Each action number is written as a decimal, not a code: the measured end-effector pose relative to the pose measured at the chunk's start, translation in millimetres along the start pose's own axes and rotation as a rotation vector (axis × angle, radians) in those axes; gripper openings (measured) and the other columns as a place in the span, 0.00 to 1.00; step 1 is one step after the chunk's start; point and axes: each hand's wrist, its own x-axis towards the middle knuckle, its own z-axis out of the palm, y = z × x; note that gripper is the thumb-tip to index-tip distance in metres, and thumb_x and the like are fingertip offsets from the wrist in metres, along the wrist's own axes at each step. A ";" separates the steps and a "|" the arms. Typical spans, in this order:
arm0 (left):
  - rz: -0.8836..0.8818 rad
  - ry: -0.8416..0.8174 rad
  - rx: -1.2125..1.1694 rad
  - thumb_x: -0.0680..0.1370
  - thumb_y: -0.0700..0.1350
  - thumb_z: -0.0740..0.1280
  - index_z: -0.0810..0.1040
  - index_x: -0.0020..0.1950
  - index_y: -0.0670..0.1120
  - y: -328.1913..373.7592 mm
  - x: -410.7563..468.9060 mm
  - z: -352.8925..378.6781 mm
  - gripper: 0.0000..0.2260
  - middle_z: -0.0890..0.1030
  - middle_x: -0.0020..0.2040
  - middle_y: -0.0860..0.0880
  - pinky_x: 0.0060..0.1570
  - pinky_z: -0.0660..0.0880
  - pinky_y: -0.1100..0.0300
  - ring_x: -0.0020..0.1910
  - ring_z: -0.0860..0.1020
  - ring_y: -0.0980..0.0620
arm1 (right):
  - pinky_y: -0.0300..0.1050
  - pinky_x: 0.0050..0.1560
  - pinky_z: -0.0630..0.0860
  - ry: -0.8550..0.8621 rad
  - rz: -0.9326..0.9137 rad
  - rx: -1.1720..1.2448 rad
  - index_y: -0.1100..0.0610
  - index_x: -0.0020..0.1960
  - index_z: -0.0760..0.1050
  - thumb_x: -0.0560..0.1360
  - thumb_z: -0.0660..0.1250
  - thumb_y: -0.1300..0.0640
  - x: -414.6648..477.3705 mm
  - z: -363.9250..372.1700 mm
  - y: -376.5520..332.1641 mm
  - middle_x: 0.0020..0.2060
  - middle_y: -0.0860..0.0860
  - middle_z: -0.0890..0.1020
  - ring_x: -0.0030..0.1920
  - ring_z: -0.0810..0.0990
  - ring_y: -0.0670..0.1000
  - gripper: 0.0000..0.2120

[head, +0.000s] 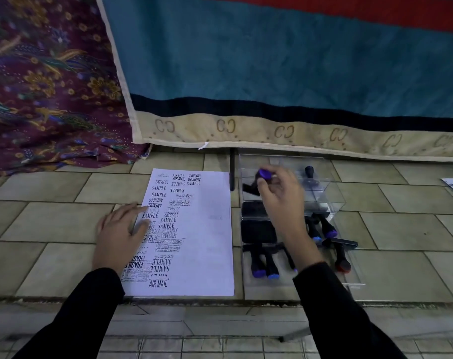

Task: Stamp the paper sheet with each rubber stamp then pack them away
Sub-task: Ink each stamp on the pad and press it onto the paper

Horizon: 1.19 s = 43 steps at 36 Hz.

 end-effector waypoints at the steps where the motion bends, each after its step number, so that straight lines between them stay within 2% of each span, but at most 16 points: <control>1: 0.000 0.000 0.003 0.74 0.55 0.61 0.79 0.62 0.55 -0.5 0.0 0.5 0.18 0.76 0.68 0.53 0.70 0.54 0.53 0.68 0.70 0.49 | 0.31 0.48 0.77 0.000 0.011 0.002 0.56 0.57 0.77 0.75 0.67 0.64 -8.8 -3.8 3.5 0.49 0.48 0.76 0.45 0.78 0.37 0.12; 6: 0.000 0.001 0.007 0.74 0.55 0.61 0.79 0.62 0.55 -1.7 1.5 2.4 0.18 0.76 0.67 0.53 0.69 0.56 0.52 0.67 0.71 0.48 | 0.31 0.47 0.78 0.057 0.074 -0.010 0.54 0.57 0.79 0.75 0.67 0.63 -43.6 -14.7 19.7 0.50 0.50 0.79 0.44 0.80 0.40 0.12; 9: 0.001 0.000 0.006 0.74 0.55 0.61 0.78 0.62 0.55 -2.1 1.1 2.3 0.18 0.76 0.67 0.53 0.69 0.56 0.52 0.67 0.71 0.48 | 0.32 0.47 0.78 0.026 0.047 -0.053 0.54 0.57 0.79 0.75 0.67 0.64 -52.7 -18.7 25.1 0.50 0.50 0.79 0.44 0.81 0.42 0.13; 15: -0.002 -0.004 0.001 0.74 0.56 0.61 0.78 0.62 0.56 -3.5 1.0 2.7 0.18 0.76 0.67 0.53 0.70 0.55 0.51 0.68 0.70 0.49 | 0.42 0.49 0.80 -0.078 -0.054 -0.183 0.58 0.58 0.79 0.74 0.68 0.65 -57.4 -19.3 26.5 0.49 0.48 0.79 0.45 0.80 0.44 0.13; 27: -0.007 0.007 -0.011 0.74 0.56 0.60 0.78 0.61 0.57 -2.2 0.4 2.6 0.18 0.76 0.67 0.54 0.70 0.55 0.51 0.68 0.70 0.49 | 0.34 0.49 0.78 -0.152 -0.073 -0.250 0.56 0.59 0.79 0.74 0.69 0.63 -59.8 -14.6 27.3 0.51 0.49 0.78 0.46 0.79 0.42 0.14; 30: -0.006 0.009 -0.003 0.74 0.57 0.61 0.78 0.61 0.57 -2.6 0.8 2.3 0.18 0.76 0.67 0.54 0.70 0.56 0.49 0.67 0.71 0.49 | 0.31 0.49 0.77 -0.135 -0.082 -0.256 0.55 0.59 0.79 0.73 0.71 0.59 -60.9 -12.8 28.9 0.49 0.47 0.78 0.45 0.78 0.40 0.14; 39: -0.019 0.006 0.010 0.74 0.56 0.61 0.79 0.61 0.56 -0.8 1.4 1.7 0.18 0.76 0.67 0.53 0.70 0.56 0.51 0.68 0.70 0.48 | 0.37 0.45 0.80 -0.089 -0.072 -0.327 0.55 0.59 0.78 0.74 0.70 0.58 -60.3 -7.2 32.6 0.49 0.50 0.79 0.41 0.80 0.44 0.14; 43: -0.016 -0.003 0.002 0.74 0.56 0.61 0.79 0.62 0.55 -0.3 0.7 0.6 0.18 0.76 0.67 0.53 0.70 0.56 0.50 0.68 0.70 0.48 | 0.41 0.44 0.80 -0.076 -0.083 -0.340 0.57 0.53 0.78 0.73 0.71 0.58 -61.8 -8.0 31.1 0.48 0.51 0.79 0.41 0.81 0.46 0.09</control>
